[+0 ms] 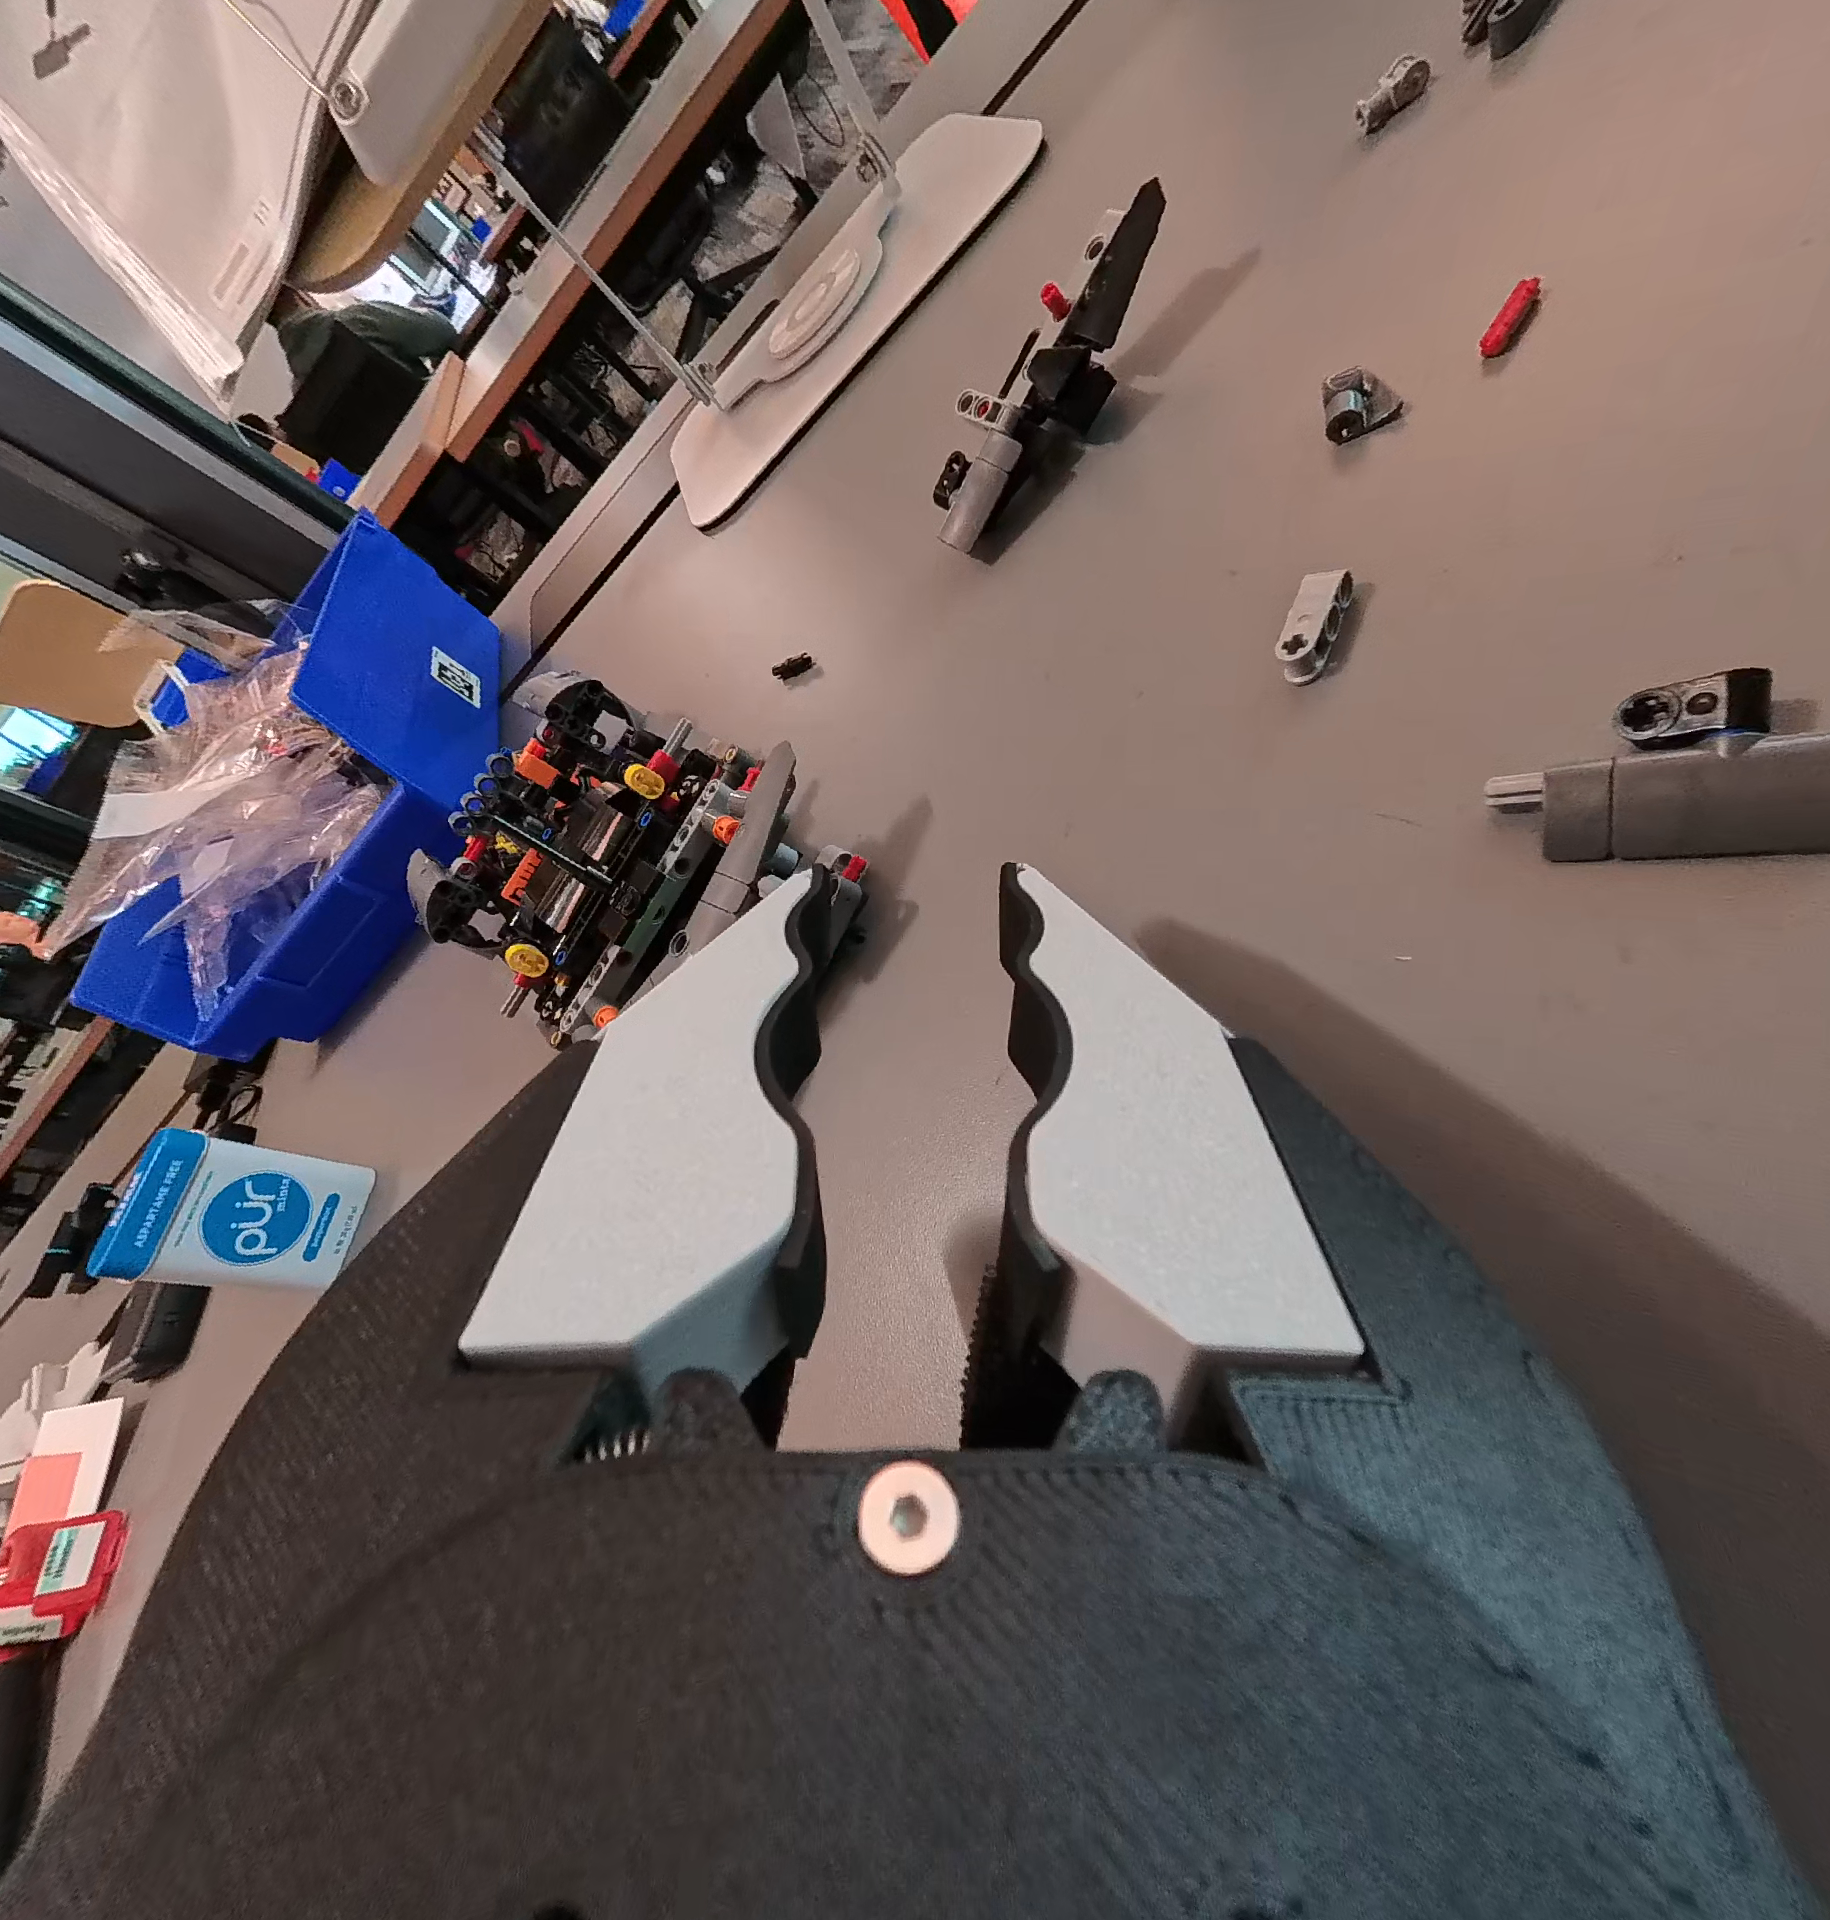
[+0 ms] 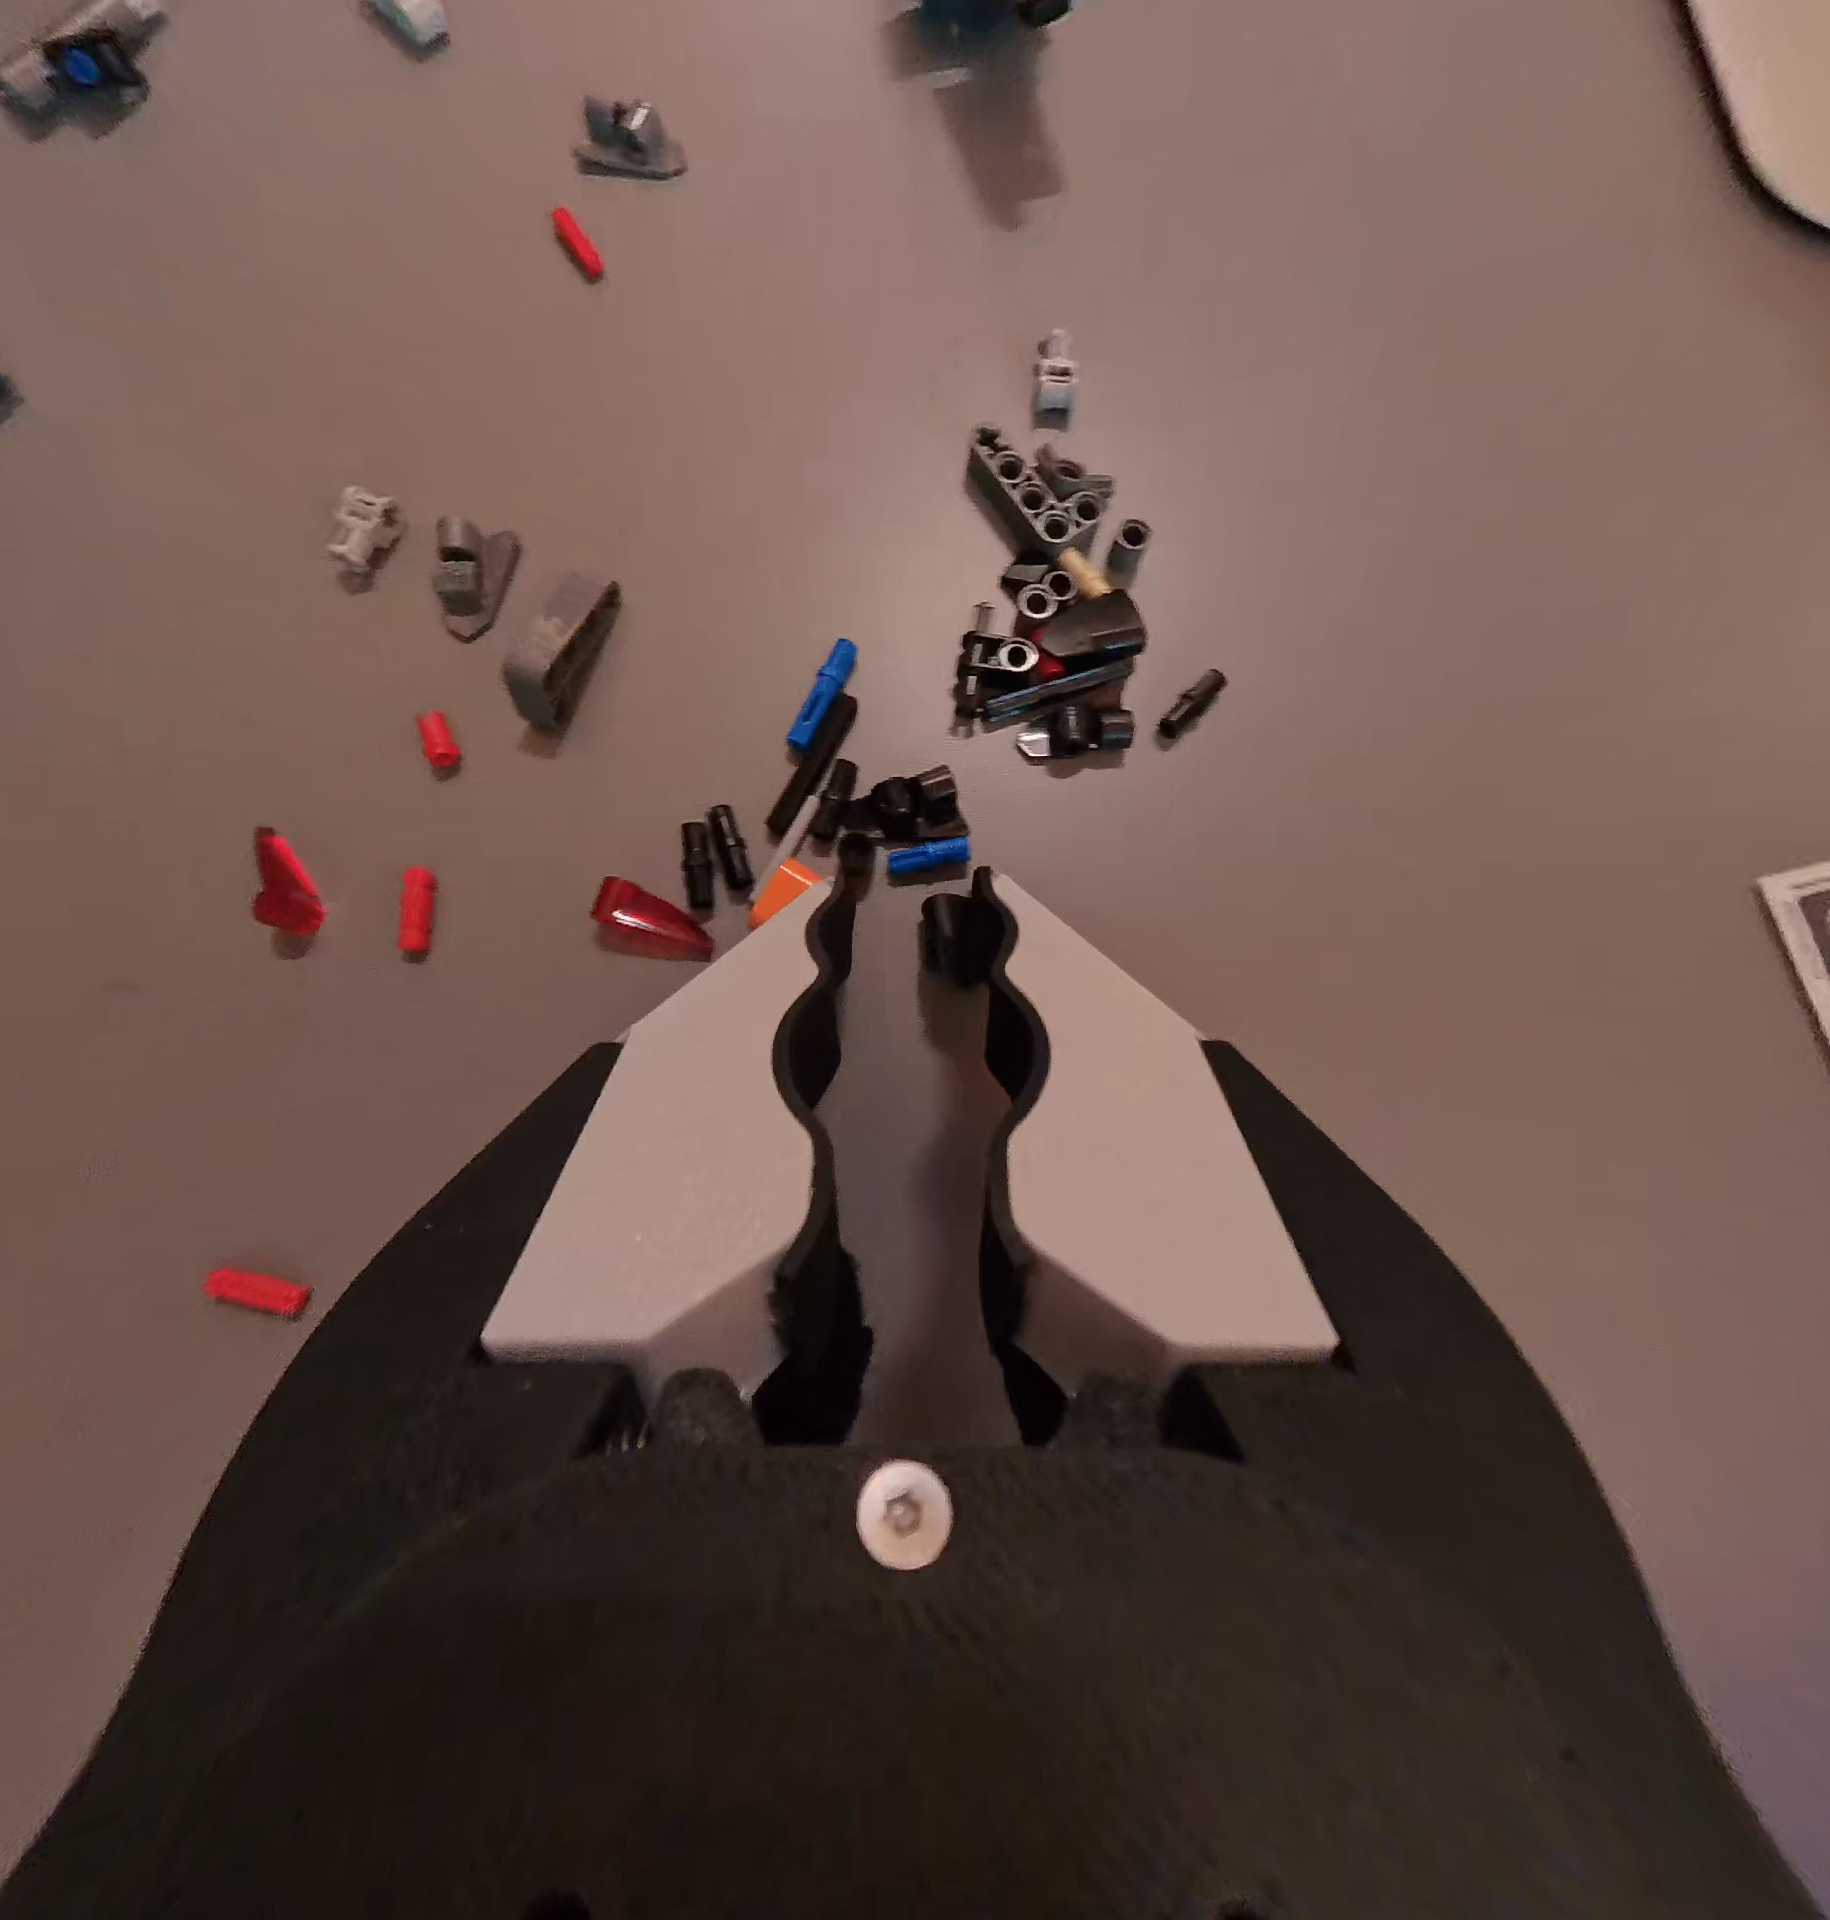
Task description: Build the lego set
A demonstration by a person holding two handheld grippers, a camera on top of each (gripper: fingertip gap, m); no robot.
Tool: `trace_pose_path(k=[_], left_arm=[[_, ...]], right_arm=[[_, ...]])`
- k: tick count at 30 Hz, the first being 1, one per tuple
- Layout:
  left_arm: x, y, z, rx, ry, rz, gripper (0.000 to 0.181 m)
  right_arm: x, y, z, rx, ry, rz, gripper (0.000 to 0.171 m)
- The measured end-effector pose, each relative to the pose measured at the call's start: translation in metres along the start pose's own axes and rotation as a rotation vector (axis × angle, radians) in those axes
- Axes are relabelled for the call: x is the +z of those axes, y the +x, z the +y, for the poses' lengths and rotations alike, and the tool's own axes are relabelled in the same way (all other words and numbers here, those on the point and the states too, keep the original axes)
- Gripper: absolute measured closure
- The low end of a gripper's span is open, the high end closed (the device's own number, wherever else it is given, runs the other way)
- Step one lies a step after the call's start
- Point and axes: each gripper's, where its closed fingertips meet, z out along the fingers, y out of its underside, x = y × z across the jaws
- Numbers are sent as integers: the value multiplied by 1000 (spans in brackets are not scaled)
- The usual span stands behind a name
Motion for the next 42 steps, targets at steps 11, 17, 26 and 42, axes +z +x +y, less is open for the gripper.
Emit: trace_pose_path(k=[11, 17, 26, 42], left_arm=[[0, 0, 0, 4, -4, 1, 151], [0, 1, 1, 6, -4, 3, 151], [1, 2, 1, 6, -7, 10, 151], [0, 2, 0, -1, -3, 16, 151]], right_arm=[[-27, 21, -15, 11, 119, 92, 167], [-44, 39, -20, 32, 174, 184, 170], [-43, 32, -17, 39, 161, 127, 167], [-85, 83, -24, 128, 290, 411, 165]])
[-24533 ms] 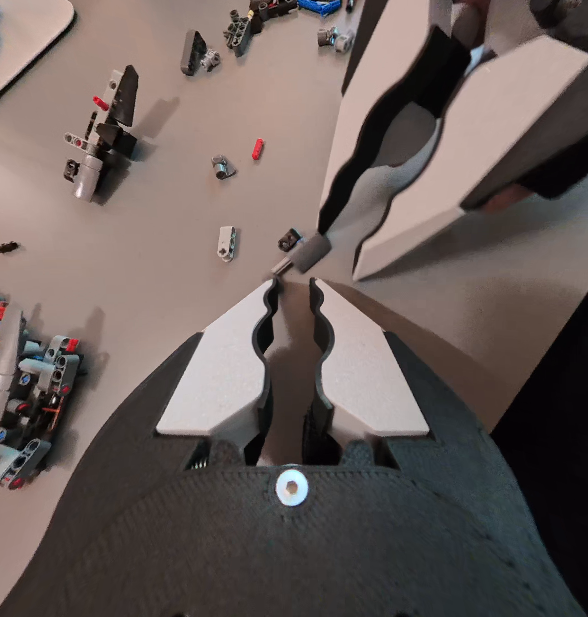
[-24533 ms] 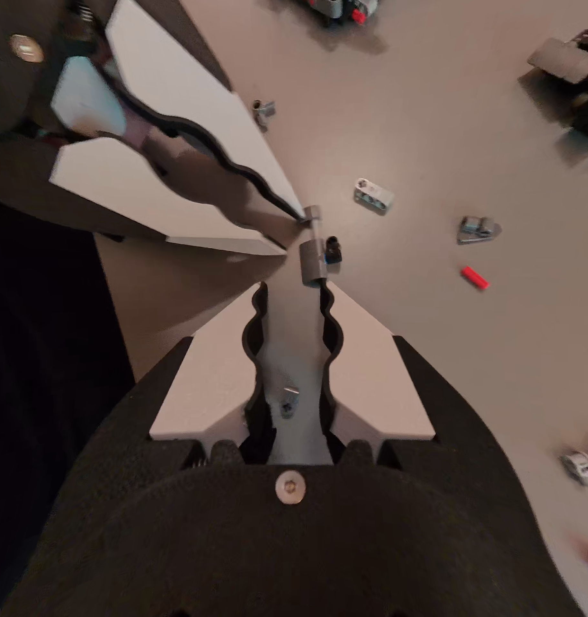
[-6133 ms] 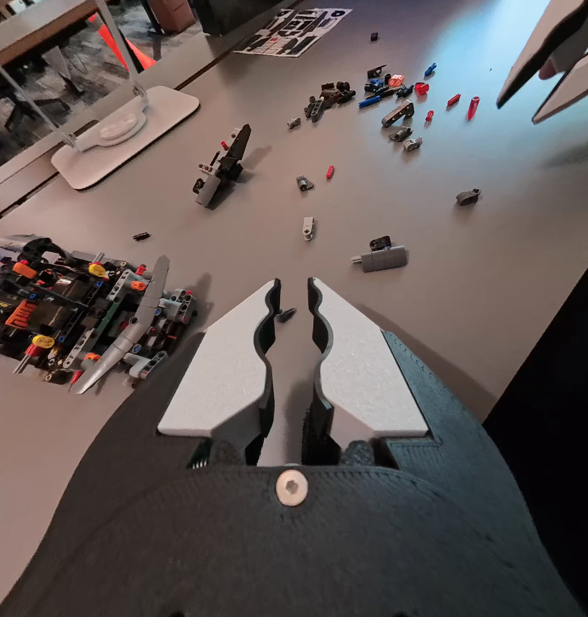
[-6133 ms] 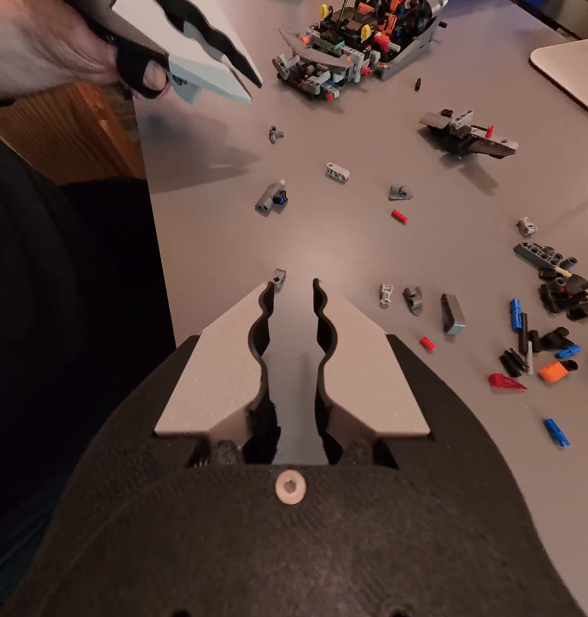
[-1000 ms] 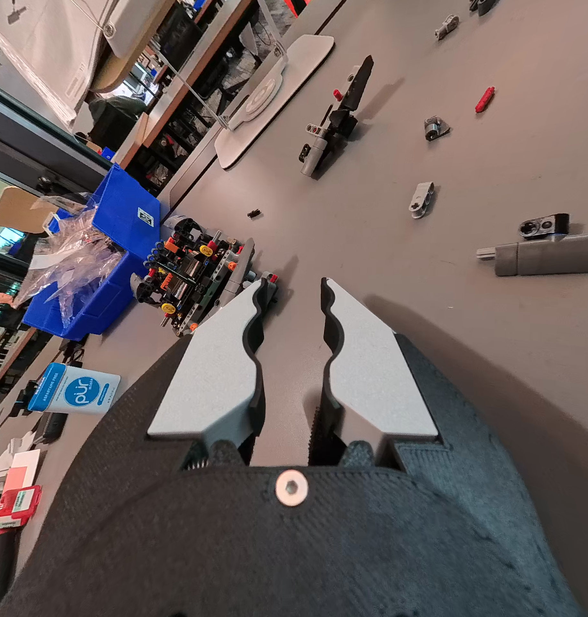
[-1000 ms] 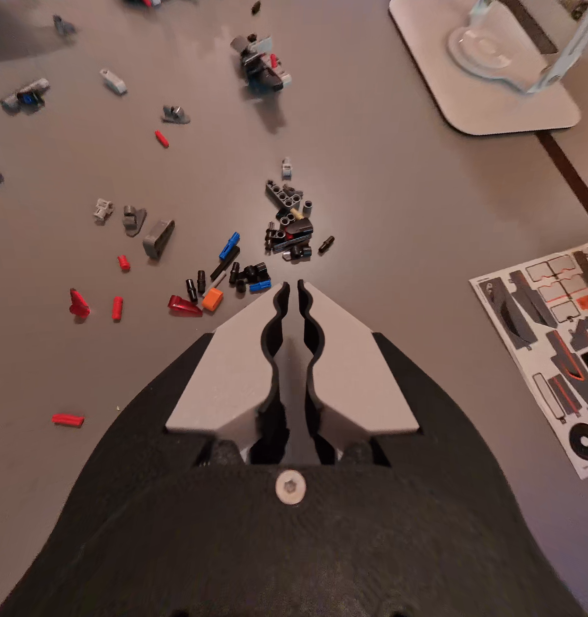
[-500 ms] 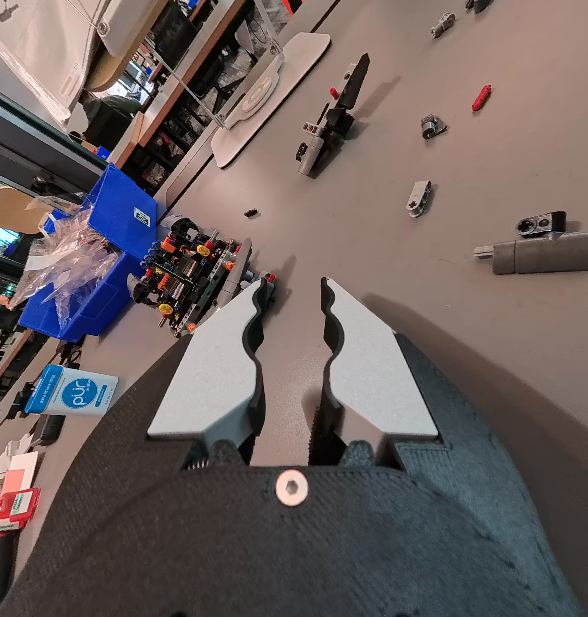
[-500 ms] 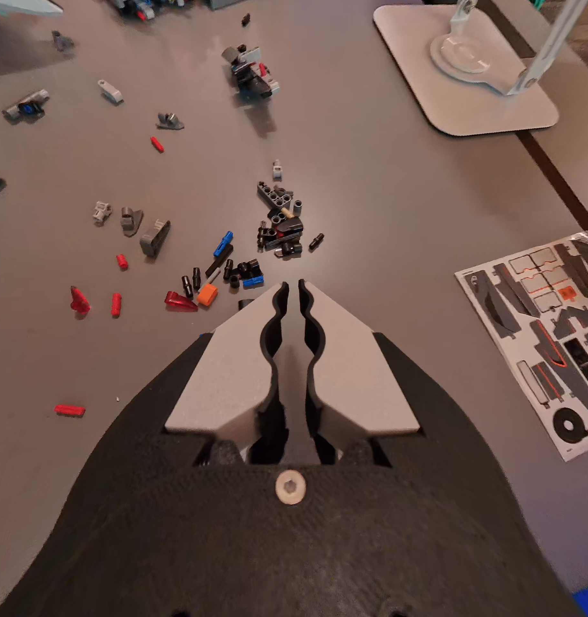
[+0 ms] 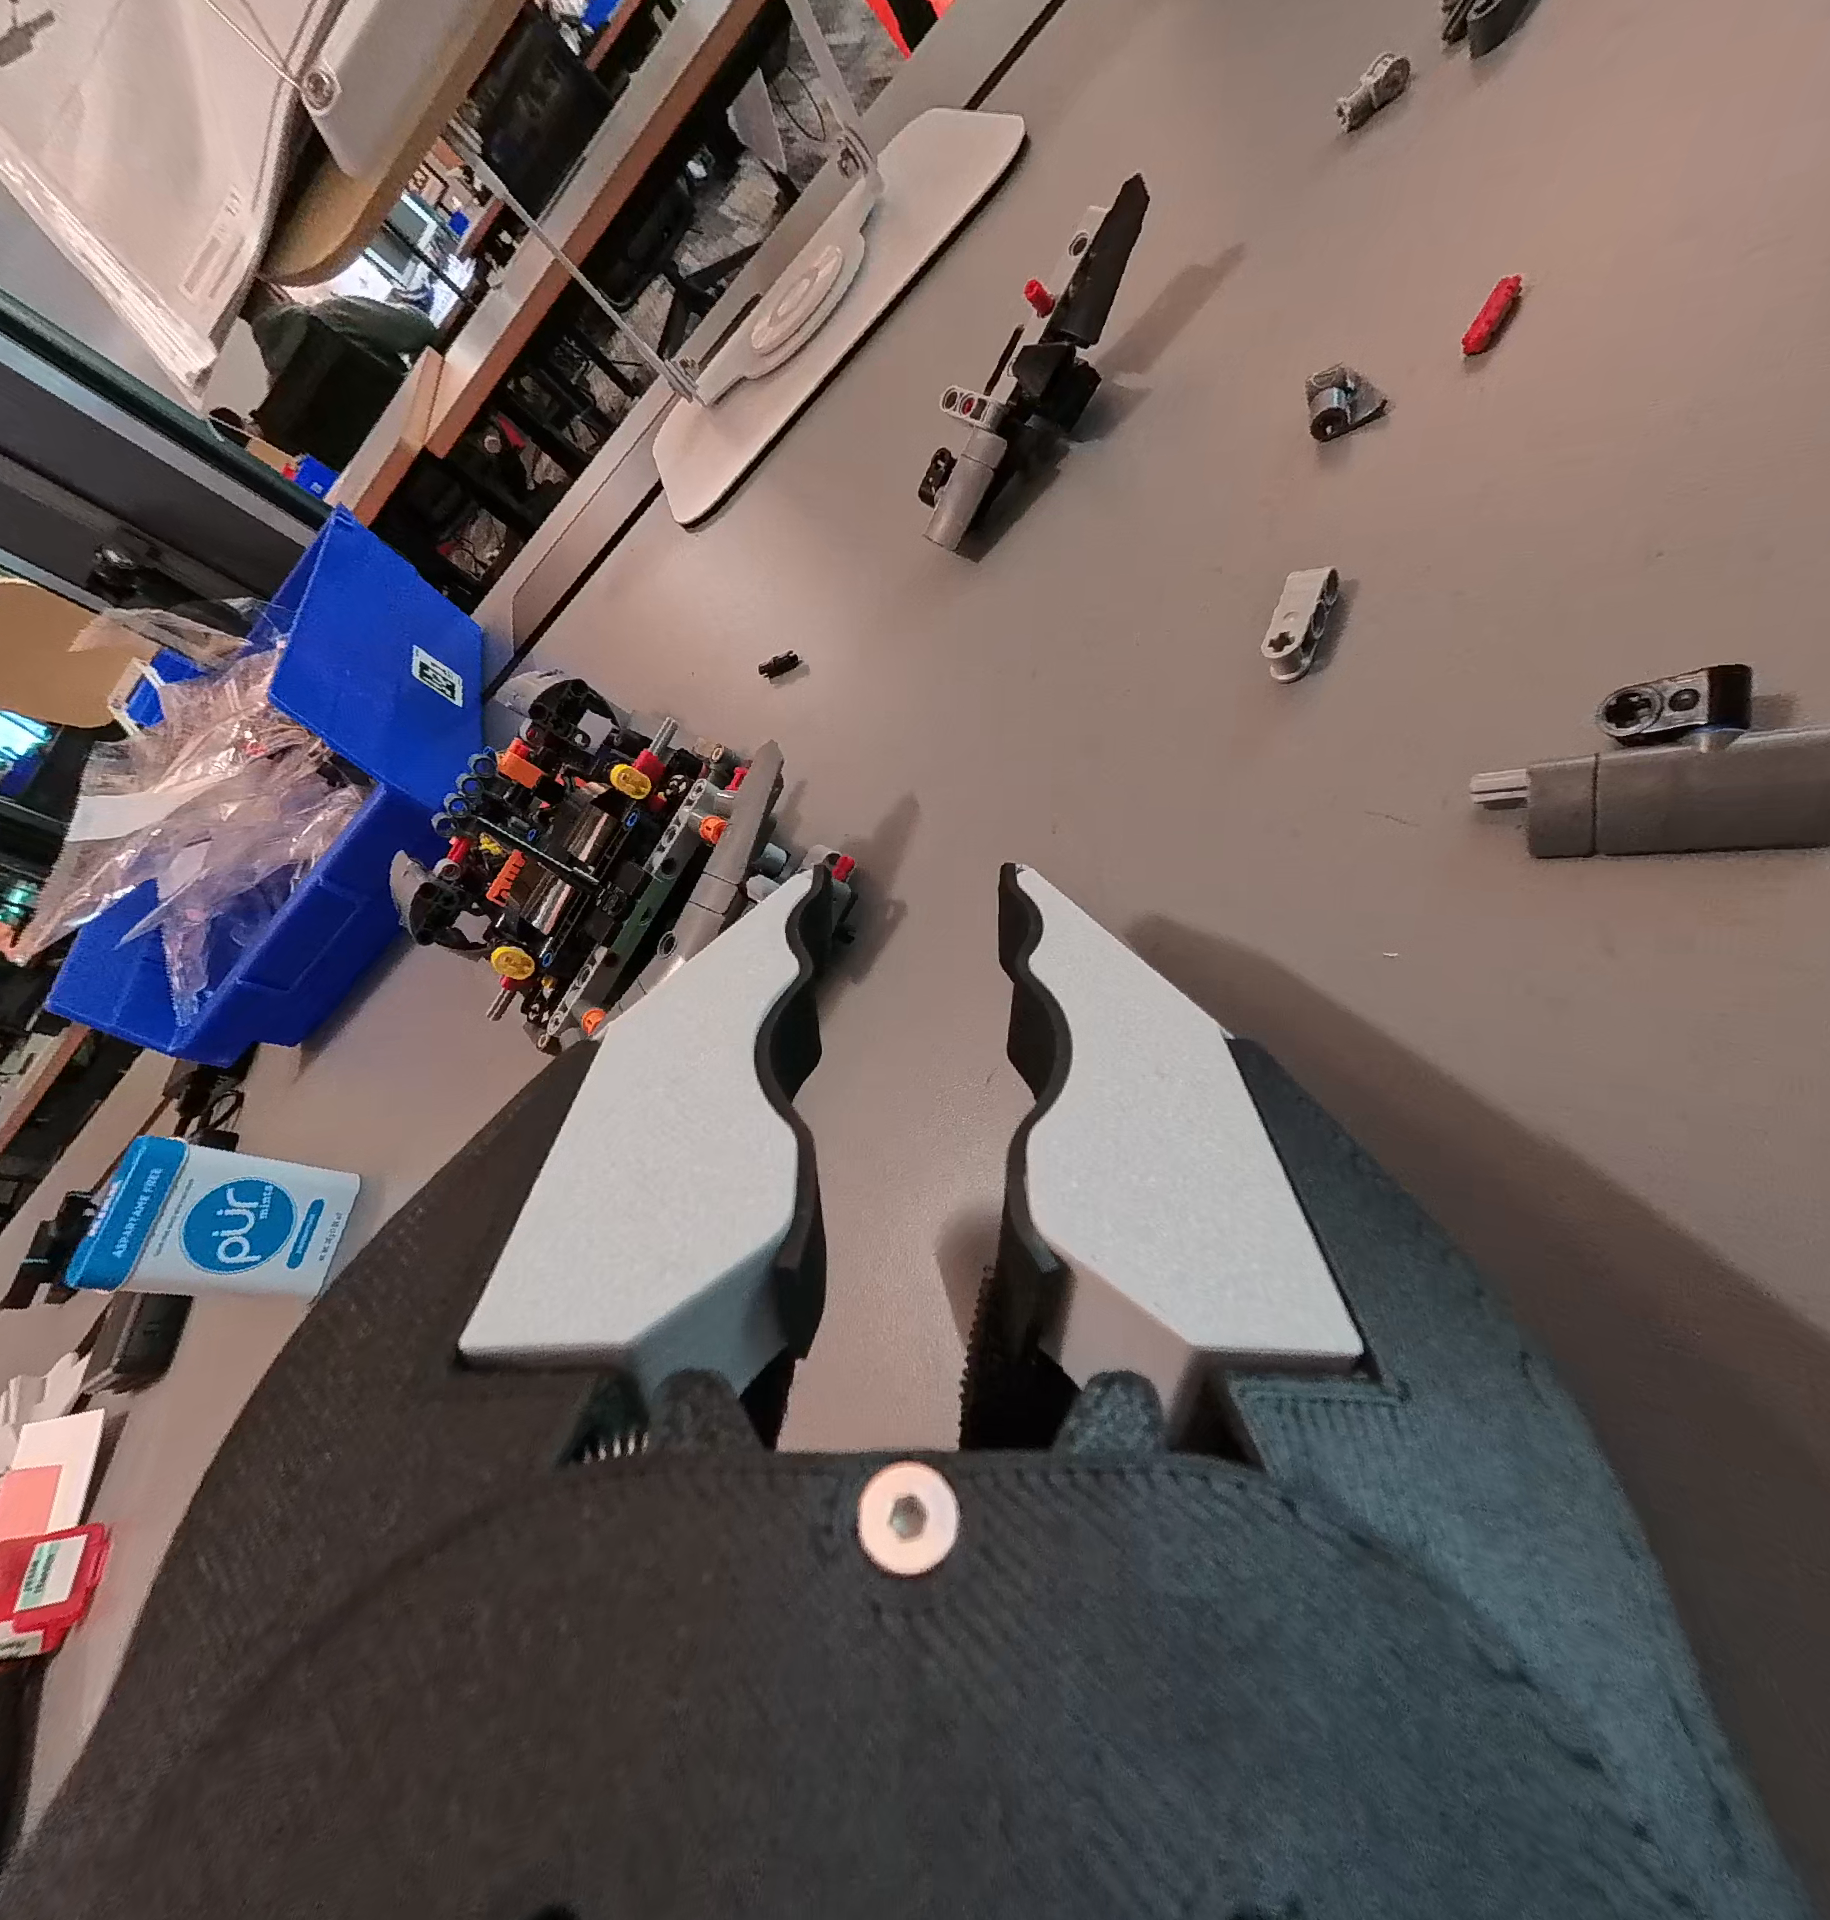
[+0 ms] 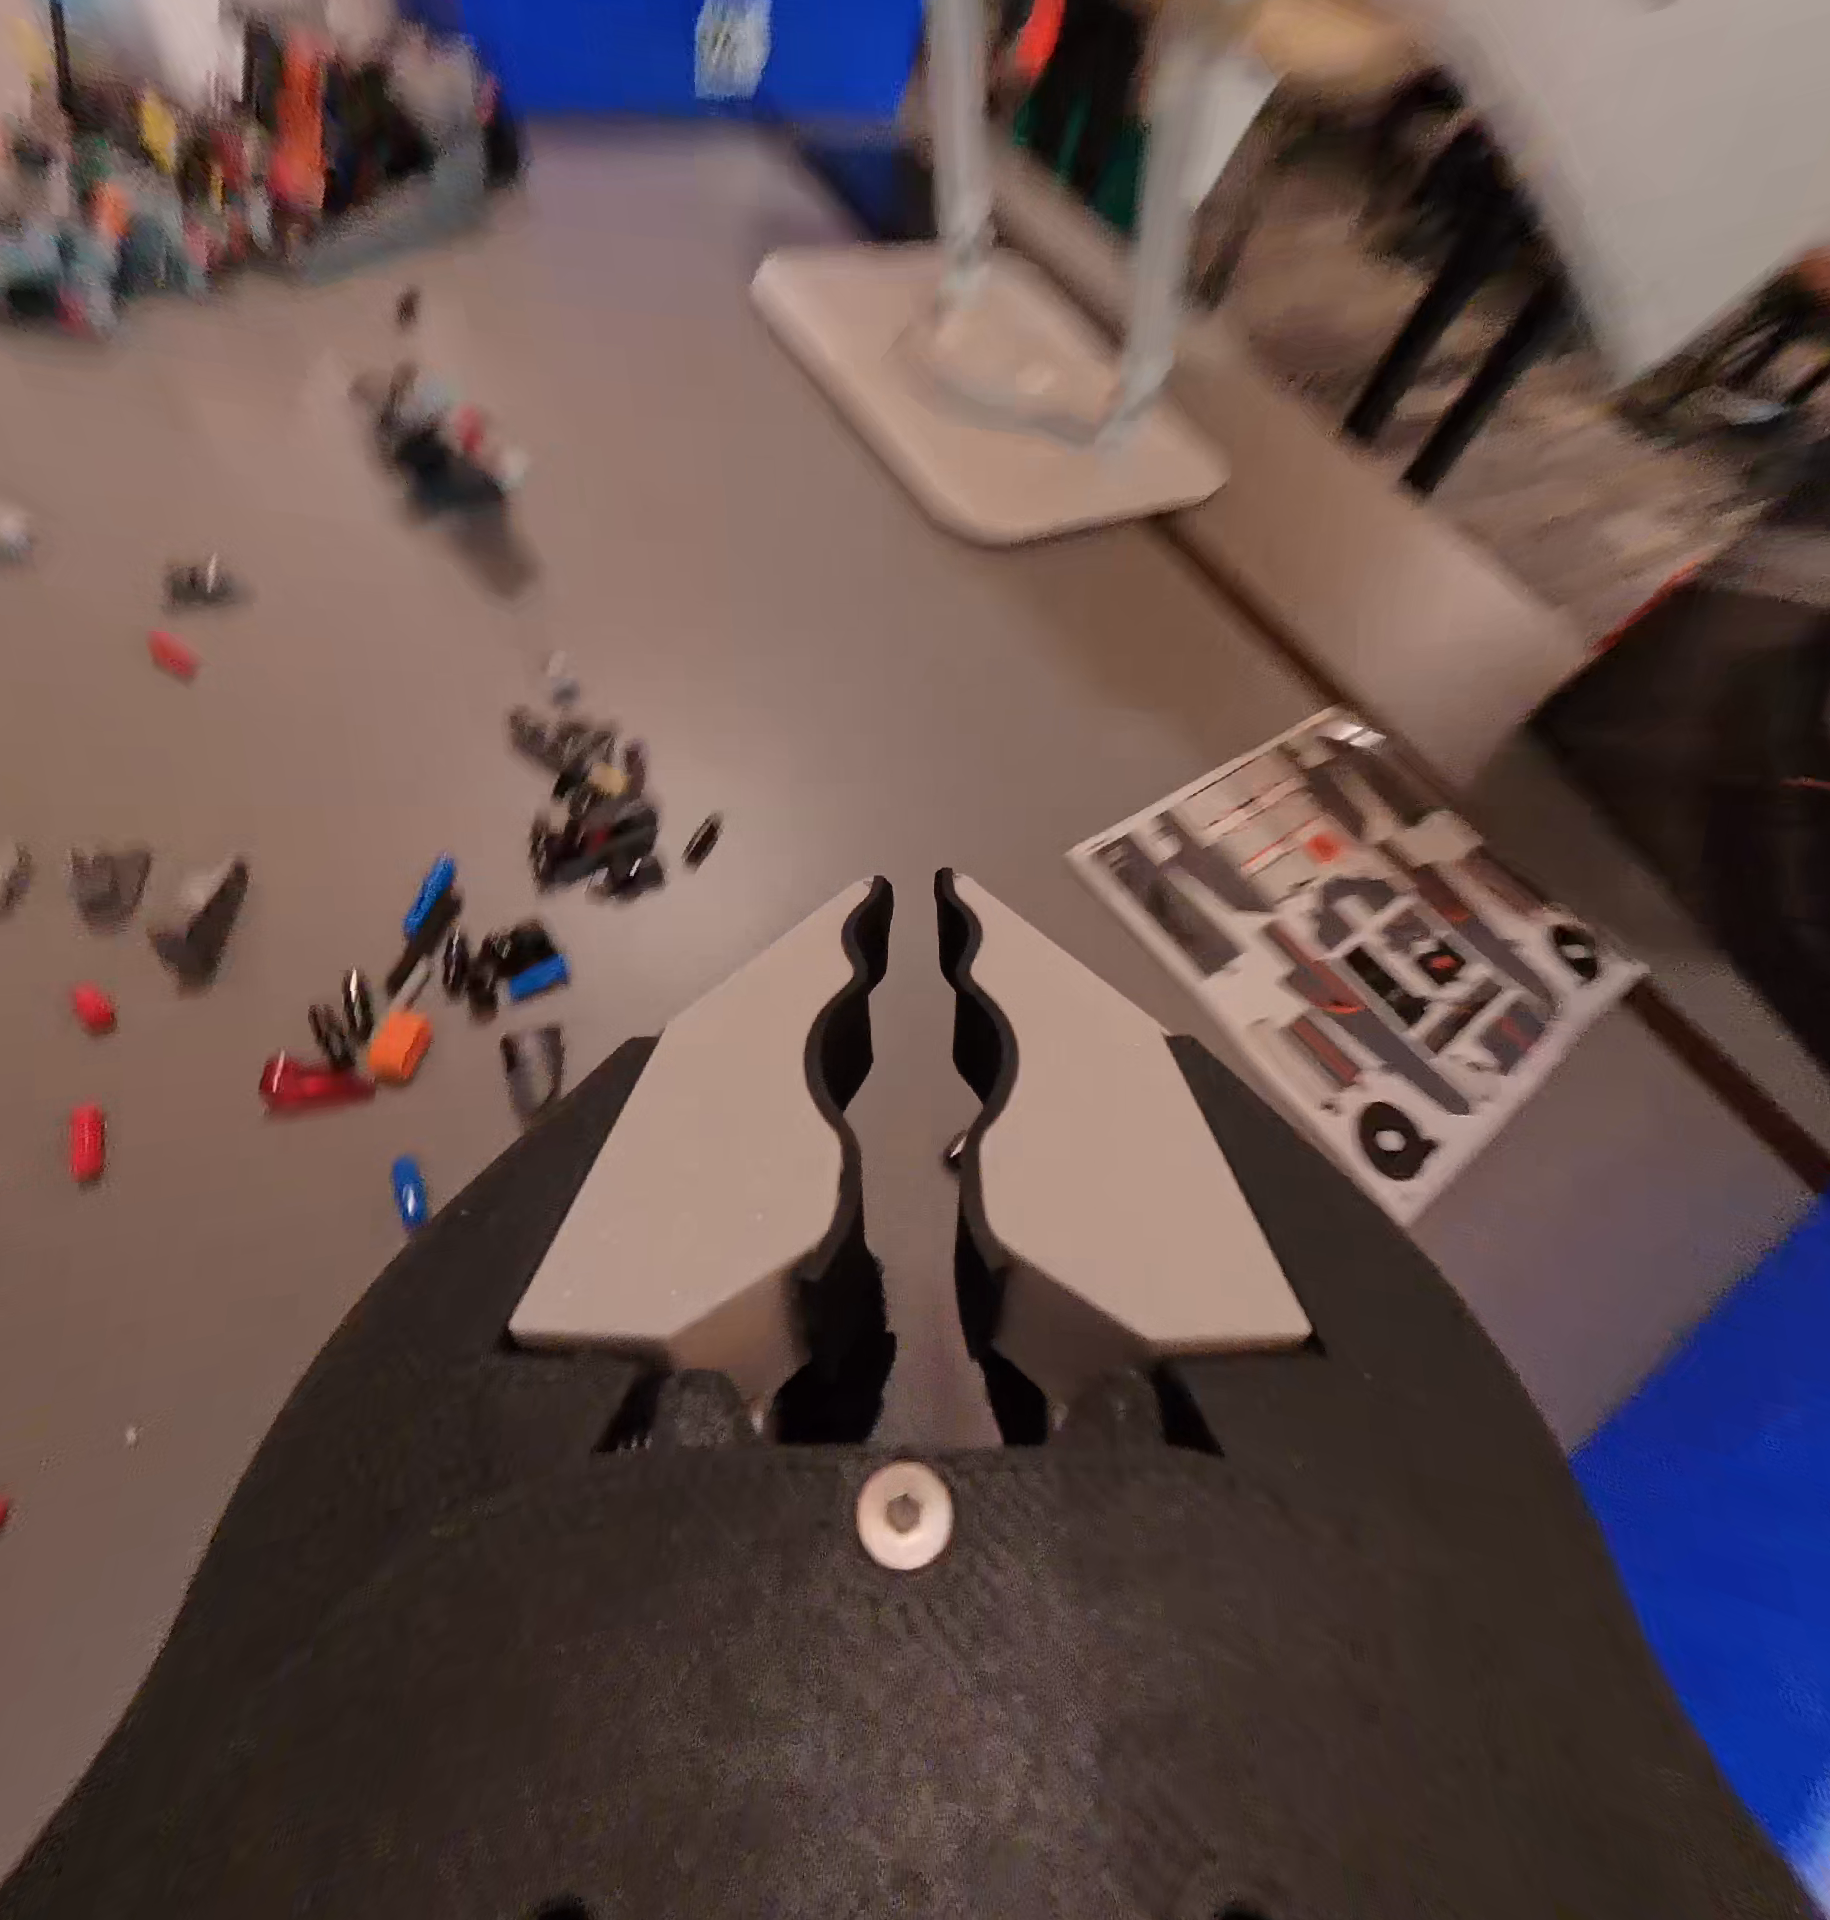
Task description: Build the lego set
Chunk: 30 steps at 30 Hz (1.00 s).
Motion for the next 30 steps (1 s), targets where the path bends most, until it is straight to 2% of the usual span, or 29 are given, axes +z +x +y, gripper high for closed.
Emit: trace_pose_path(k=[5, 9, 13, 16, 18, 24, 30], left_arm=[[0, -1, 0, -6, 1, -3, 151], [0, -1, 0, -1, -2, -5, 151], [0, -1, 0, -1, -1, -10, 151], [0, -1, 0, 1, 0, -12, 152], [0, -1, 0, 3, 0, -12, 152], [0, -2, 0, 1, 1, -16, 151], [-1, -2, -1, 1, 4, -19, 151]], right_arm=[[-59, 50, -43, 184, 328, 151, 160], [-73, 57, -47, 243, 392, 113, 156], [-59, 43, -42, 185, 315, 76, 156], [-43, 18, -35, 152, 228, -46, 154], [-27, -12, -17, 121, 96, -198, 152], [6, -76, 30, -61, -184, -397, 153], [12, -90, 45, -72, -256, -455, 150]])
